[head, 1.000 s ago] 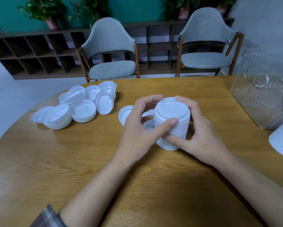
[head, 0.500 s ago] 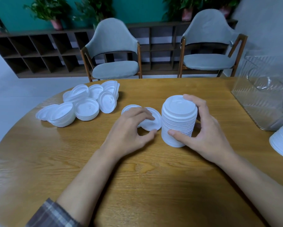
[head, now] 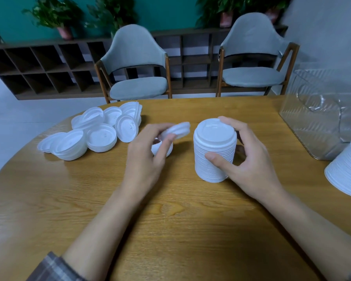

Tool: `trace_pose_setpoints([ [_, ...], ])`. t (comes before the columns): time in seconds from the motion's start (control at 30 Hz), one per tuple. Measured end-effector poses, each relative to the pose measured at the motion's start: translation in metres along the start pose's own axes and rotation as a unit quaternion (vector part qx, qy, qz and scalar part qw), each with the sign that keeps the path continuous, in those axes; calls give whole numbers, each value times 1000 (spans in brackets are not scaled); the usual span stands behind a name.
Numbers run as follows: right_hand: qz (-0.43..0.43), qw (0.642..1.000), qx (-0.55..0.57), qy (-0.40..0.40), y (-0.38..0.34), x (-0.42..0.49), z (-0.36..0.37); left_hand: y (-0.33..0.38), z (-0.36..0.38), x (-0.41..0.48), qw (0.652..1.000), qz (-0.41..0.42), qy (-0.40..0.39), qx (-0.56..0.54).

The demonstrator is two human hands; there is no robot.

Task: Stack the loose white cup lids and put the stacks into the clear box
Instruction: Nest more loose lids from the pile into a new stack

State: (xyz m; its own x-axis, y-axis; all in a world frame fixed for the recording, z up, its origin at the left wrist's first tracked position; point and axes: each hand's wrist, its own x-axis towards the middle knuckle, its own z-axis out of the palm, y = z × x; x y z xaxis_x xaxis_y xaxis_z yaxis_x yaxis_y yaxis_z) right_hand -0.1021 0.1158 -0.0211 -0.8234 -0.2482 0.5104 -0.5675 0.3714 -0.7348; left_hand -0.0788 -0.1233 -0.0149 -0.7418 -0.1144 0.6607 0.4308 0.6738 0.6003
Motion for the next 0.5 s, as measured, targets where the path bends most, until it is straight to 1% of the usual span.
trace_pose_setpoints([
  [0.07,1,1000,7,10,-1,0,1,6,-1,2,995,-63,37,-61],
  [0.13,2,1000,10,15,-1,-1,2,10,-3,4,983,-114,65,-127],
  [0.23,1,1000,10,16,-1,-1,3,16,-6,9,942,-199,90,-254],
  [0.3,1,1000,8,7,-2,-1,4,18,-8,12,898,-251,81,-353],
  [0.37,3,1000,10,-4,-2,-1,5,22,-7,14,855,-291,54,-426],
  [0.43,4,1000,14,-6,-2,-1,6,26,-6,14,827,-311,21,-468],
  [0.5,7,1000,16,-6,-2,-1,6,28,-6,14,808,-315,1,-499],
])
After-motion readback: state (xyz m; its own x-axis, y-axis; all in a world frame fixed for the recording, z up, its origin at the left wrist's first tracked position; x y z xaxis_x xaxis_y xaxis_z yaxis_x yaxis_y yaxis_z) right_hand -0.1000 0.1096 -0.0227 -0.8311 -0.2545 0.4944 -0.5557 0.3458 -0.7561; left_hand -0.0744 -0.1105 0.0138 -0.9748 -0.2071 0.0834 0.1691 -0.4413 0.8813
